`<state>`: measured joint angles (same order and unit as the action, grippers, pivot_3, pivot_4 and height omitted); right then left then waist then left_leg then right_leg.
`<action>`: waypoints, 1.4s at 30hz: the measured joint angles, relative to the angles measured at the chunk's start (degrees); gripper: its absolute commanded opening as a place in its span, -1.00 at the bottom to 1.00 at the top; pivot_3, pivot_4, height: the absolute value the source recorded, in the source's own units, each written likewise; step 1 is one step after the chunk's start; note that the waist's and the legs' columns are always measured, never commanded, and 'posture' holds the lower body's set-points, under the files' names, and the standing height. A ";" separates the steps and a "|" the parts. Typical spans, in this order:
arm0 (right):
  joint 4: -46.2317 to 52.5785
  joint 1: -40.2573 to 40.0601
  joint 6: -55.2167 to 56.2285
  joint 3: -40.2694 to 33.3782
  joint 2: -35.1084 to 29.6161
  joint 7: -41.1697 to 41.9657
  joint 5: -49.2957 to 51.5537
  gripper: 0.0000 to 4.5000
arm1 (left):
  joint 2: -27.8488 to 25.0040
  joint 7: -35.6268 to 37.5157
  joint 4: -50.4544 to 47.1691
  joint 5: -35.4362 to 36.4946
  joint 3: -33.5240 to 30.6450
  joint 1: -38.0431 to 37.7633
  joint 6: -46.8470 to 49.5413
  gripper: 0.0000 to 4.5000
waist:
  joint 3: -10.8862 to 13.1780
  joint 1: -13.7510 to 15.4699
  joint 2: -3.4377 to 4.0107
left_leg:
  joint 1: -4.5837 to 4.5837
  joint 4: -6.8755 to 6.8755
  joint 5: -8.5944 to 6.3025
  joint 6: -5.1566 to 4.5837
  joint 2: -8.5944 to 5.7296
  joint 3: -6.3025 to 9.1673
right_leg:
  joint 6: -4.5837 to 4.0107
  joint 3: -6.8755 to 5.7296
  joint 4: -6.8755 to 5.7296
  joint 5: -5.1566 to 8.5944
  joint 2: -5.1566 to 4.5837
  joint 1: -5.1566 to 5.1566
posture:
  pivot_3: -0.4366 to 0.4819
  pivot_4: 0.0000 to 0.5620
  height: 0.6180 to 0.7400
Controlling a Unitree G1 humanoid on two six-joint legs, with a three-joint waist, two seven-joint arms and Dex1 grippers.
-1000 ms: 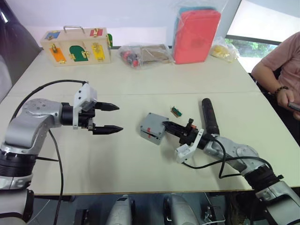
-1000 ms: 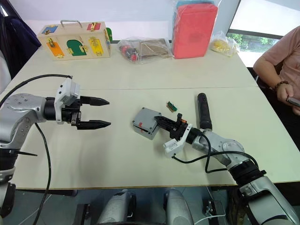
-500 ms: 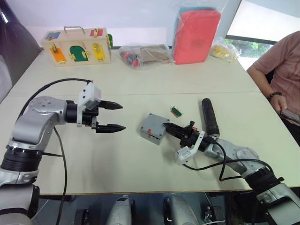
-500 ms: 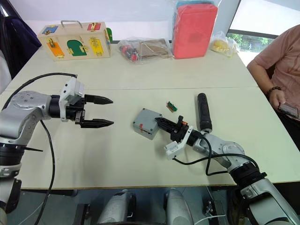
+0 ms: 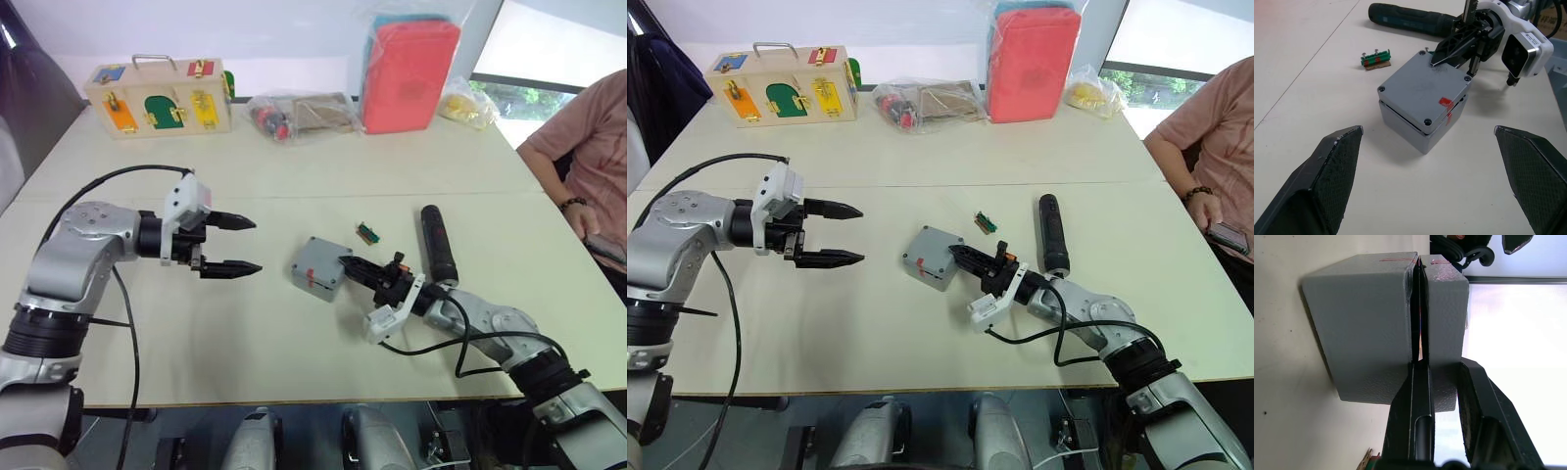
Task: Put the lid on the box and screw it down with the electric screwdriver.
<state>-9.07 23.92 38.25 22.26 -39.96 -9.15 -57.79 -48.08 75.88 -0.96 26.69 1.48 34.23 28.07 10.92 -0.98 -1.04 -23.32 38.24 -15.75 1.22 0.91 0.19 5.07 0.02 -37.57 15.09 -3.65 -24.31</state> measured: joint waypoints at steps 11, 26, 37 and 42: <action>0.00 0.05 -0.01 0.09 0.15 0.78 0.41 -0.93 | 0.04 -0.17 -0.04 0.00 0.00 -0.01 0.00 0.97 | 0.00 0.02 0.00 | 0.00 0.01 0.00 0.00 0.00 0.00 | 0.00 0.00 -0.01 0.00 0.00 0.00 | -0.05 -0.47 0.83; -0.36 -0.86 -0.38 0.71 0.10 -1.26 -0.42 -0.93 | 7.89 -3.60 2.03 -2.91 3.86 4.94 -2.35 0.05 | -0.05 0.16 -0.03 | 0.01 0.08 0.00 0.01 -0.03 -0.01 | 0.00 0.00 -0.09 0.00 -0.02 0.01 | -0.05 -0.47 0.83; 0.22 -1.93 -1.37 0.75 0.00 -1.44 0.07 -0.93 | 18.51 -3.81 11.88 -10.50 11.70 7.24 -11.41 -0.98 | -0.11 0.27 -0.01 | 0.03 0.08 0.01 0.01 -0.05 -0.02 | 0.00 0.01 -0.11 0.00 -0.02 0.02 | -0.05 -0.47 0.83; 0.38 -2.13 -1.56 0.73 -0.06 -1.37 0.10 -0.93 | 20.71 -3.78 16.26 -14.09 13.87 7.39 -15.86 -0.98 | -0.15 0.31 -0.02 | 0.03 0.08 0.01 0.01 -0.05 -0.02 | 0.00 0.01 -0.11 0.00 -0.02 0.03 | -0.05 -0.47 0.83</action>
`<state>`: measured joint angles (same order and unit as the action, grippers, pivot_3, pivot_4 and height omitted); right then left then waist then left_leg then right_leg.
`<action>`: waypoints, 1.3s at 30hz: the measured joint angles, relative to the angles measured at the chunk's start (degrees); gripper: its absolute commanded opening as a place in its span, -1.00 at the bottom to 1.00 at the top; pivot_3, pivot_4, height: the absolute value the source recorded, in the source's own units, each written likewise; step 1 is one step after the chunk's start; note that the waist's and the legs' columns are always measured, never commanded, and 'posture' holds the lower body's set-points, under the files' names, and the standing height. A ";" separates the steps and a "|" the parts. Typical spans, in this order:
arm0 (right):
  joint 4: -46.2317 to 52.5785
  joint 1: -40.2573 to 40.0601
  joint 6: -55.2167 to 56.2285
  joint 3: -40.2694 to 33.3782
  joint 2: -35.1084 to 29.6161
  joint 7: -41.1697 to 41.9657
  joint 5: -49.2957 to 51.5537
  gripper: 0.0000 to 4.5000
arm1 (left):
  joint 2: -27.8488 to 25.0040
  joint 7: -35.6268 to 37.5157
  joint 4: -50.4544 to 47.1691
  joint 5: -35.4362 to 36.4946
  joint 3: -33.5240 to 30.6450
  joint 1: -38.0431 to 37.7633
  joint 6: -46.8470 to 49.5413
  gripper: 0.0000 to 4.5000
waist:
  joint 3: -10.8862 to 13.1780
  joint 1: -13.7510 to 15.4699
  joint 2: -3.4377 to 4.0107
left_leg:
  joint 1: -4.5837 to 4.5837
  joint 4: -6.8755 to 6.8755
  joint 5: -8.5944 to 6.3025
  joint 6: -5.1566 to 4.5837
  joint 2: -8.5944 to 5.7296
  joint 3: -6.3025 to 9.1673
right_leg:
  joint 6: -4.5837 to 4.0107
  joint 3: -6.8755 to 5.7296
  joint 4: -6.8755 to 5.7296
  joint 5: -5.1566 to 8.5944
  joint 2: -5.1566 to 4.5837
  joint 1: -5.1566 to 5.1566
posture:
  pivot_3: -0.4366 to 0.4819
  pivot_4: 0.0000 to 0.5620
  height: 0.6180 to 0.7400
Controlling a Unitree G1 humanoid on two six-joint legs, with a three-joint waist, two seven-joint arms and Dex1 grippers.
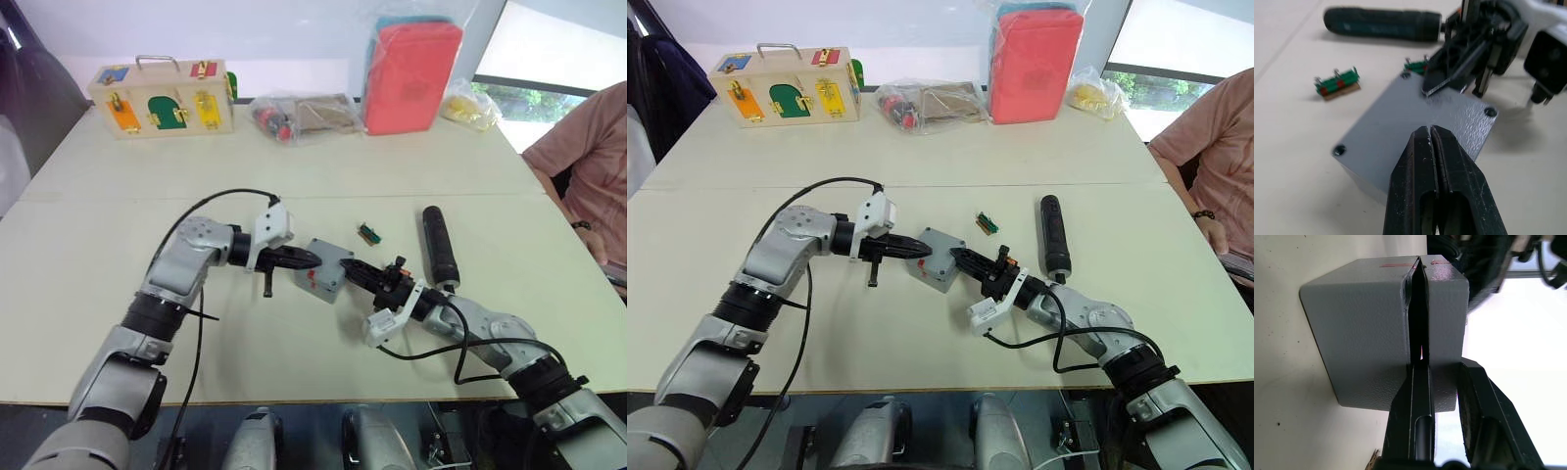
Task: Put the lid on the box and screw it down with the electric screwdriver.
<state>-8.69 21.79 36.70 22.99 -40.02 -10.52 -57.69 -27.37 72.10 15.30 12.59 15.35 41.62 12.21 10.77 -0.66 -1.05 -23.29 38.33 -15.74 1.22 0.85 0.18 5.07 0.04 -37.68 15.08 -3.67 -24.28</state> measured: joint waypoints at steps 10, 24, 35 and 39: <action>0.80 -0.44 1.01 -0.18 -1.66 0.23 0.44 -0.10 | 1.07 -0.08 0.96 -3.13 1.36 0.54 -4.32 -1.00 | -0.35 0.09 -0.01 | 0.13 0.00 0.00 -0.01 -0.02 0.01 | 0.00 0.00 0.04 0.00 -0.02 0.20 | -0.05 -0.47 0.83; 2.68 -1.78 3.89 -1.25 -4.67 2.25 2.99 0.97 | 2.59 -0.80 6.20 -4.89 2.44 -0.32 -7.91 -1.00 | -1.42 0.03 -0.04 | 1.88 -0.26 -0.26 -0.44 0.00 0.06 | -0.09 -0.05 0.58 0.15 0.02 2.04 | -0.05 -0.47 0.83; 1.09 -4.37 6.17 -2.17 -7.49 7.77 6.24 0.97 | 3.38 -2.48 8.47 -5.17 2.15 0.14 -9.28 -1.00 | -1.51 -0.09 0.06 | 1.88 -0.27 -0.28 -0.47 0.00 0.03 | -0.09 0.00 0.55 0.15 0.03 2.00 | -0.05 -0.47 0.83; 1.65 -4.38 6.16 -2.82 -7.30 9.63 8.78 0.97 | 3.43 -2.52 8.50 -5.17 2.10 0.11 -9.28 -1.00 | -1.51 -0.07 0.06 | 1.88 -0.27 -0.28 -0.47 0.00 0.03 | -0.09 0.00 0.55 0.15 0.03 2.01 | -0.05 -0.47 0.83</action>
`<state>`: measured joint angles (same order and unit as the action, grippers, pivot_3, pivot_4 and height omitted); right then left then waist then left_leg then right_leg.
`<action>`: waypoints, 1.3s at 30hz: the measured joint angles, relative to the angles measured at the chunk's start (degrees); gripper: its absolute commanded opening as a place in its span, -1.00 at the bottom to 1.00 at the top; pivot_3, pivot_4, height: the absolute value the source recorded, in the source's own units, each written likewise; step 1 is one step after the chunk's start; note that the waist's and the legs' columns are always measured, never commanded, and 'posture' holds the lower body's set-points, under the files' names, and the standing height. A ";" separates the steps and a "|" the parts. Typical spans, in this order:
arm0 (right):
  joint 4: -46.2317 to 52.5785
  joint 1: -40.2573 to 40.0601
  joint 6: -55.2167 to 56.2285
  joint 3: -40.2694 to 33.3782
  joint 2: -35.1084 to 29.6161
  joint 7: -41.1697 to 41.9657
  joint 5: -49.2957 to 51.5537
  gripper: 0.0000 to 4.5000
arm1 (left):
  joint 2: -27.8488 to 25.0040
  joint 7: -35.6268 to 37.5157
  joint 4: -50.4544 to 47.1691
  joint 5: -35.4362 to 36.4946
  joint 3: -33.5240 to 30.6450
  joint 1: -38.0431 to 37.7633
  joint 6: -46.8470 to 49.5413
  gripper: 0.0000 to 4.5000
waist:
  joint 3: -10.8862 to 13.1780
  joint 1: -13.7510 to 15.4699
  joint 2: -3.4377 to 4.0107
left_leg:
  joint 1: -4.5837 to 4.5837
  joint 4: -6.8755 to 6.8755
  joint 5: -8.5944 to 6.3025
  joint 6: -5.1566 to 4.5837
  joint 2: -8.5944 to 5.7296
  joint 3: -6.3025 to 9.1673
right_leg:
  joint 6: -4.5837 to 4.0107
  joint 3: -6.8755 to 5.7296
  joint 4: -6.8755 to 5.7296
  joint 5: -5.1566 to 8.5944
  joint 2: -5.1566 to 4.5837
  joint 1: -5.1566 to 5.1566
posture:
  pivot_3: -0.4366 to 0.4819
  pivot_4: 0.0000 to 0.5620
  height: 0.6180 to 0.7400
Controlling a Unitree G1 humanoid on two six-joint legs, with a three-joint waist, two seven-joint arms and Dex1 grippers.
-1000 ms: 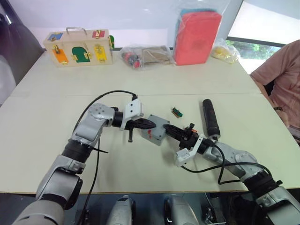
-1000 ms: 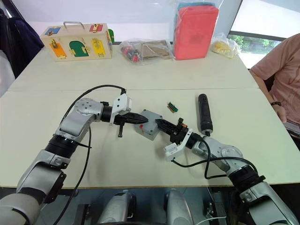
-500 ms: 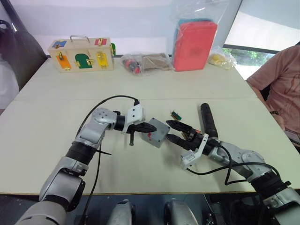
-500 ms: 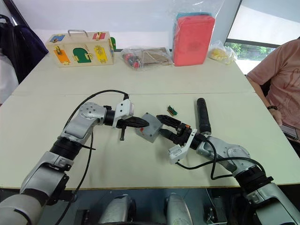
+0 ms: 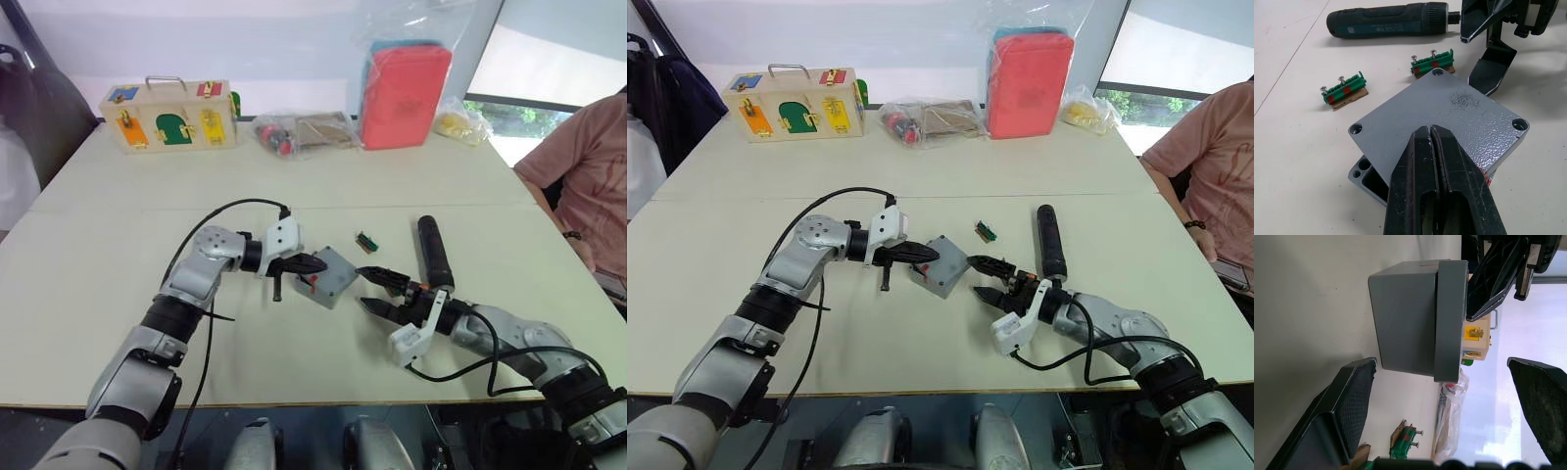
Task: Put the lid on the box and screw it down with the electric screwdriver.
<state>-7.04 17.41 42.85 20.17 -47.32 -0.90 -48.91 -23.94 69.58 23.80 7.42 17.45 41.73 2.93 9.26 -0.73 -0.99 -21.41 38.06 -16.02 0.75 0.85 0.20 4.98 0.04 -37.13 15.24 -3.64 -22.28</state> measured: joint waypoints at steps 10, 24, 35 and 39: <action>7.31 -2.55 -6.90 -2.91 4.02 12.98 17.22 0.97 | -0.76 0.21 -3.35 0.01 -0.32 -1.73 1.38 -1.00 | 0.00 0.09 0.00 | -0.01 0.00 -0.10 -0.17 0.02 0.10 | -0.02 0.00 0.02 0.02 0.00 -0.01 | -0.05 -0.47 0.83; 10.26 -4.10 -11.77 -5.02 6.08 19.87 21.09 0.97 | -0.89 0.12 -4.85 0.00 -0.43 -2.08 3.01 -1.00 | 0.00 0.11 0.00 | -0.01 0.00 -0.14 -0.24 0.03 0.10 | -0.19 0.00 0.03 0.13 0.00 -0.02 | -0.05 -0.47 0.83; 8.86 -2.17 -11.93 -5.14 7.02 20.91 21.08 0.97 | -1.28 -0.01 -7.12 0.01 -0.56 -3.16 4.45 -1.00 | 0.01 0.06 0.00 | -0.01 -0.03 -0.15 -0.25 0.03 0.11 | -0.21 0.00 0.04 0.15 0.01 -0.04 | -0.05 -0.47 0.83; 8.19 -1.71 -11.84 -5.40 7.02 20.97 21.12 0.97 | -1.28 -0.12 -7.15 0.01 -0.56 -3.17 4.52 -1.00 | 0.01 0.06 0.00 | -0.01 -0.03 -0.15 -0.25 0.03 0.11 | -0.22 0.00 0.04 0.15 0.00 -0.04 | -0.05 -0.47 0.83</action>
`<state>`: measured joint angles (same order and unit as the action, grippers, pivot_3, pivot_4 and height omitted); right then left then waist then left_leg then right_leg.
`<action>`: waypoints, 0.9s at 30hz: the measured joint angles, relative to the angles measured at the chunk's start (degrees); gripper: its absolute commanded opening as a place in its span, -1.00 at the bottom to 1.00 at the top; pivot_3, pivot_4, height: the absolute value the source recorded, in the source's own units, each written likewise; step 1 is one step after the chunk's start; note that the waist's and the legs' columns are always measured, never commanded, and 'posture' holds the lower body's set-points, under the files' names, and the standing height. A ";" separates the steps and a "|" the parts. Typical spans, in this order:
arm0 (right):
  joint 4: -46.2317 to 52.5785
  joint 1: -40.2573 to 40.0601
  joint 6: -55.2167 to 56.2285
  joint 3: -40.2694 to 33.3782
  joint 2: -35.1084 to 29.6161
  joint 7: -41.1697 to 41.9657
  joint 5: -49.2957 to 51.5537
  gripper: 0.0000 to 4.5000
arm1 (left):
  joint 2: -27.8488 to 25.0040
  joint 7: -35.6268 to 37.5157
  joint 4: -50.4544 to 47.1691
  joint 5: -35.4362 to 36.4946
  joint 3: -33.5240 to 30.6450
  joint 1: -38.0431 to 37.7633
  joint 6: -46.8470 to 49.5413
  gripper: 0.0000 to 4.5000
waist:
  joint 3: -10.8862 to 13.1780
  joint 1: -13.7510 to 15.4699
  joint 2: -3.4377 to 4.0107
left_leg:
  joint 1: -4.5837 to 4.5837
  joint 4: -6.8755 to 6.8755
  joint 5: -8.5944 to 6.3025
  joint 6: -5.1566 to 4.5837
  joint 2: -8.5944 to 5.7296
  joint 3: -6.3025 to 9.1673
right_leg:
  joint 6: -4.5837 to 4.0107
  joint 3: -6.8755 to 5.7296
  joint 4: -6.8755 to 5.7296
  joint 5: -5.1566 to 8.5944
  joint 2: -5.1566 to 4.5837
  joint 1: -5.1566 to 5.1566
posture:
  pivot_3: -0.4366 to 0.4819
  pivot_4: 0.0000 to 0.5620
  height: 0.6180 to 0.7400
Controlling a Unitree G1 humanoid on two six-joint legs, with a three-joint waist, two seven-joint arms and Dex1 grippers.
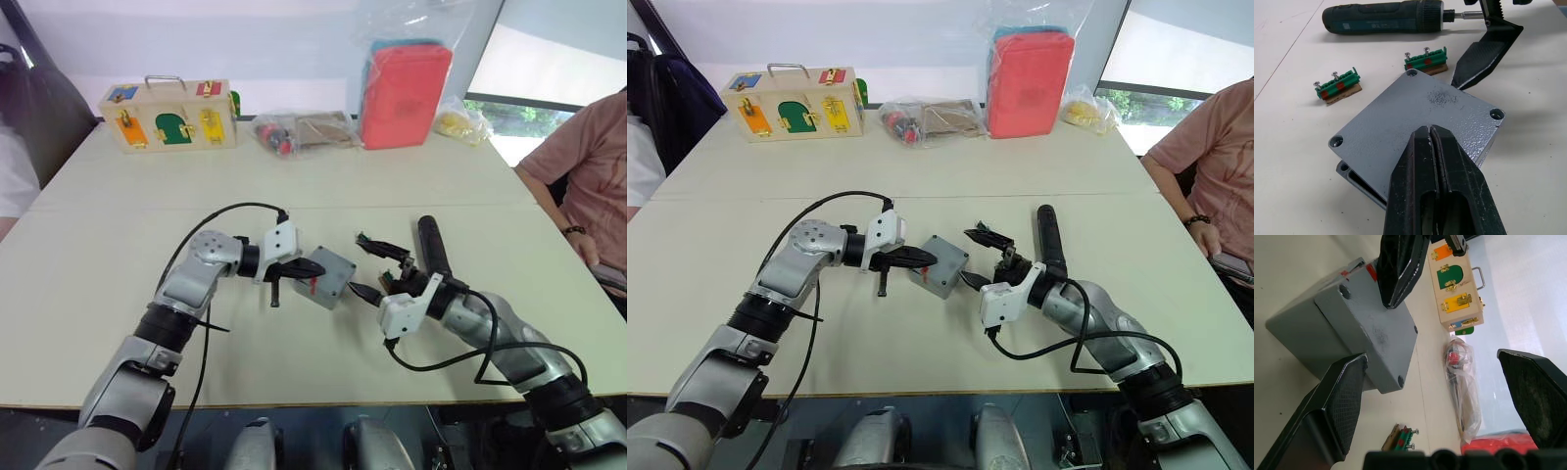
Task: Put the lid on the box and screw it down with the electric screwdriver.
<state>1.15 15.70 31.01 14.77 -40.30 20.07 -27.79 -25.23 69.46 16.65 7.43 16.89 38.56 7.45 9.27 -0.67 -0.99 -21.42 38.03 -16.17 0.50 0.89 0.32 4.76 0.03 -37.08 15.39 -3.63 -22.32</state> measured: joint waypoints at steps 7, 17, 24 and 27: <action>-0.37 0.12 0.02 -0.01 0.01 0.63 0.42 0.97 | 0.01 -0.28 -0.09 0.00 0.03 -0.03 0.12 -1.00 | 0.00 0.01 0.00 | 0.00 -0.01 0.00 0.00 0.00 0.00 | -0.01 0.00 0.01 0.01 0.00 0.00 | -0.05 -0.47 0.83; -0.16 0.12 -0.04 -1.68 -0.33 1.41 1.75 0.97 | -0.07 -0.94 -0.52 0.00 0.04 -0.26 0.61 -1.00 | 0.01 0.02 -0.01 | 0.00 -0.02 0.00 -0.01 0.01 0.03 | -0.01 0.00 0.02 0.01 -0.01 -0.01 | -0.05 -0.47 0.83; 0.31 0.14 -0.35 -2.08 0.21 2.40 2.18 0.97 | -0.08 -0.99 -0.48 0.00 0.03 -0.26 0.56 -1.00 | 0.01 0.01 -0.01 | 0.00 -0.03 -0.01 -0.01 0.01 0.03 | -0.02 0.00 0.03 0.01 -0.01 -0.01 | -0.05 -0.47 0.83; 0.16 0.48 -0.28 -1.92 0.72 2.83 2.15 0.97 | -0.07 -1.03 -0.45 0.00 0.02 -0.26 0.52 -1.00 | 0.01 0.01 0.00 | 0.00 -0.03 -0.01 -0.01 0.02 0.04 | -0.02 0.00 0.03 0.01 -0.01 -0.01 | -0.05 -0.47 0.83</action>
<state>1.30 16.18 30.73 12.85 -39.59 22.90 -25.64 -25.30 68.43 16.20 7.43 16.91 38.30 7.97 9.29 -0.66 -1.00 -21.43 38.00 -16.17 0.49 0.90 0.35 4.74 0.03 -37.06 15.40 -3.64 -22.33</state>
